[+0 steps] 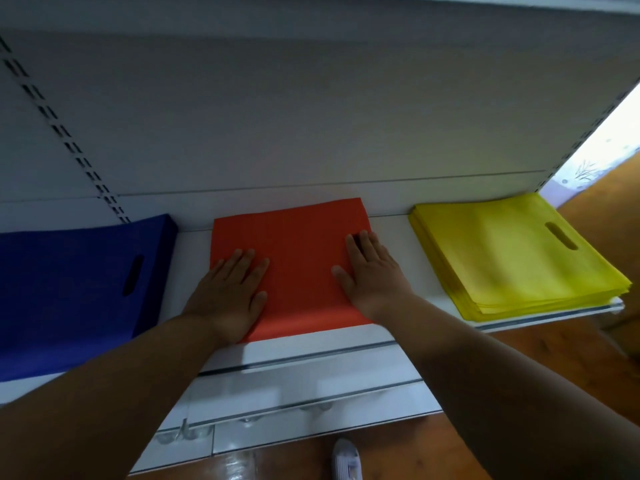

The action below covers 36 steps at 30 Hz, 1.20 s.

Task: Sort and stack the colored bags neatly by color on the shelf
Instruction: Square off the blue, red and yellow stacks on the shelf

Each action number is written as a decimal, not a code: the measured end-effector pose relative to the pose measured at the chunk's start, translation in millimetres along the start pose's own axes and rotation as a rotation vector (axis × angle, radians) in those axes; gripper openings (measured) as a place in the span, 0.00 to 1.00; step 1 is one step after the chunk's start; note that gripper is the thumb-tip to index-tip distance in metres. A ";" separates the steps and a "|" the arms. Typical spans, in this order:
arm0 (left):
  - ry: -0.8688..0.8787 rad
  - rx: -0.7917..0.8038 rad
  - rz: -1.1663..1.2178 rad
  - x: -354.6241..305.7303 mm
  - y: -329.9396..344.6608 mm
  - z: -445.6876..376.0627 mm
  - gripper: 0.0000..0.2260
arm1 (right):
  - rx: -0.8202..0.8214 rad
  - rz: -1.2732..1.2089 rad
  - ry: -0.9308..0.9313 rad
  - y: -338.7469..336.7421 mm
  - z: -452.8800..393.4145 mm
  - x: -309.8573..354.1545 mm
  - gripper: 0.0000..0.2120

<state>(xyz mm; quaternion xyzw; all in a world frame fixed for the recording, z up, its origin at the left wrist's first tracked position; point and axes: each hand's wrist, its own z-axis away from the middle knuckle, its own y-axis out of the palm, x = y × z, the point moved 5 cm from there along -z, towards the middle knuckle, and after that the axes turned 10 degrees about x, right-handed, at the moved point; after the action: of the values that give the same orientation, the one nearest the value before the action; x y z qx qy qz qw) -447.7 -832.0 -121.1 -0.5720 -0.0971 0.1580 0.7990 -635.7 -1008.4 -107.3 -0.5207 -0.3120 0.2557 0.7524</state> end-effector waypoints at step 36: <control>-0.217 0.037 1.455 -341.2 -29.9 -40.9 0.18 | 0.030 0.181 -0.195 -36.9 100.5 -241.5 0.32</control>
<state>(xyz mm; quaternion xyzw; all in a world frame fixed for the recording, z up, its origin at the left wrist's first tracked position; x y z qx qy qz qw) -747.4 -1001.0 -97.5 -0.4593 0.2313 0.7057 0.4874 -870.4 -1129.1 -95.2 -0.5080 -0.3312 0.3766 0.7003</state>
